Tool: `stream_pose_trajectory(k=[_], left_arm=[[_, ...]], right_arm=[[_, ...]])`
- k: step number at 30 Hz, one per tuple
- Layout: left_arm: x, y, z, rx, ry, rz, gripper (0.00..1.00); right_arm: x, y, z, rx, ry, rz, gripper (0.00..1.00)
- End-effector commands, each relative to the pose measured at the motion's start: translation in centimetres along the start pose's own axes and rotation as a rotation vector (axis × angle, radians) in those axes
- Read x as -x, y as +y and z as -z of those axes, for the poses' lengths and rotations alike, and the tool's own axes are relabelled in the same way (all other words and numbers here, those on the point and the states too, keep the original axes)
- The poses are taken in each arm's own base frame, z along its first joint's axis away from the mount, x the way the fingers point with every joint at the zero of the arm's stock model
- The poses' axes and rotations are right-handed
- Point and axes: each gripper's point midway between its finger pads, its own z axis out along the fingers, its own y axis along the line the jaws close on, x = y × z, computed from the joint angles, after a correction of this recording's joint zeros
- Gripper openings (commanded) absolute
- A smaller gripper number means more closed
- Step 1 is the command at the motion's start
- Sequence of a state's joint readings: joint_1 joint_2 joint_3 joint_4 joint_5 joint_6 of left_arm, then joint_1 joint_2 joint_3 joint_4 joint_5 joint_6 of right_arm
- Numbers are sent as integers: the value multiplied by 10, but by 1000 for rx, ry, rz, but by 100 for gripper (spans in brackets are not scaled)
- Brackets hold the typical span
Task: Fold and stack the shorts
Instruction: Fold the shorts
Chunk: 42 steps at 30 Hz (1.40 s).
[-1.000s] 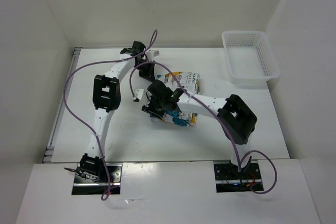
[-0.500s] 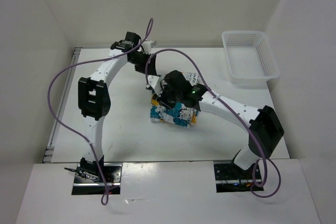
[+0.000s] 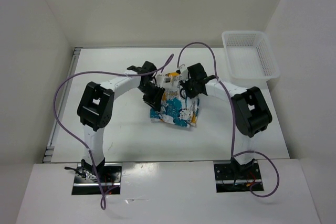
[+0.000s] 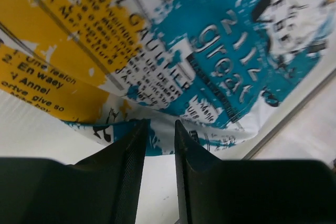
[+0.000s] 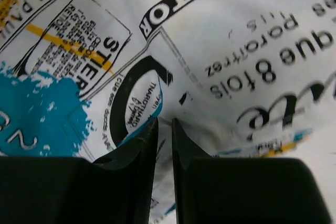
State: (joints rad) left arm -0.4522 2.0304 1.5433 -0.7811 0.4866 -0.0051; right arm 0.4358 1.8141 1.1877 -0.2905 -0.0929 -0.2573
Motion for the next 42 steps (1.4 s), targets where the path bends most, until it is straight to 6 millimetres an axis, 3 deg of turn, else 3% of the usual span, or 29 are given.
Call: stream_pose_trajectory(k=[1,5,8,11,13,17,22,23,26,27,30,32,35,36,37,38,40,41,42], left_arm=[[-3,7,-6,46,1,-20,35],[-29,16,-15,119,69,-13,33],[-47,20,-19,147,110,-6,33],[-63,23,-22,169,146,-2,33],[-68,18,-22,167,160,-7,33],[-73,20,-24,186,177,-12,35],[-71,17,-26,166,175,-11,45],[-66,14,-25,154,162,-15,47],[-50,6,-15,144,118,-34,57],[-41,3,-10,144,100,-42,60],[-15,-15,11,109,23,-76,65],[-11,-31,20,53,8,-82,67],[3,-50,39,-24,-44,-96,68],[6,-58,48,-83,-63,-88,70],[7,-60,50,-111,-69,-80,70],[9,-67,56,-133,-80,-87,70],[11,-60,61,-139,-94,-67,70],[12,-56,57,-127,-92,-65,70],[13,-41,52,-73,-87,-51,70]], right_arm=[[21,-7,-17,-42,-63,-71,21],[17,-35,-44,-171,-10,-145,17],[15,-68,-53,-286,6,-237,13],[26,-85,-57,-378,-16,-274,11],[37,-90,-59,-393,-39,-291,11],[34,-95,-59,-428,-28,-302,11],[45,-85,-56,-358,-56,-294,18],[55,-74,-54,-284,-78,-275,25],[77,-60,-38,-239,-125,-179,32],[92,-61,-25,-234,-166,-169,33],[109,-59,-3,-214,-206,-128,39],[122,-60,26,-224,-242,-95,42],[117,-55,54,-214,-242,-39,44],[102,-50,54,-198,-214,-26,46],[101,-48,67,-194,-222,1,46],[80,-44,63,-185,-178,9,46],[68,-29,70,-113,-162,68,40],[44,-15,65,-59,-100,99,36],[35,0,64,-15,-80,140,26]])
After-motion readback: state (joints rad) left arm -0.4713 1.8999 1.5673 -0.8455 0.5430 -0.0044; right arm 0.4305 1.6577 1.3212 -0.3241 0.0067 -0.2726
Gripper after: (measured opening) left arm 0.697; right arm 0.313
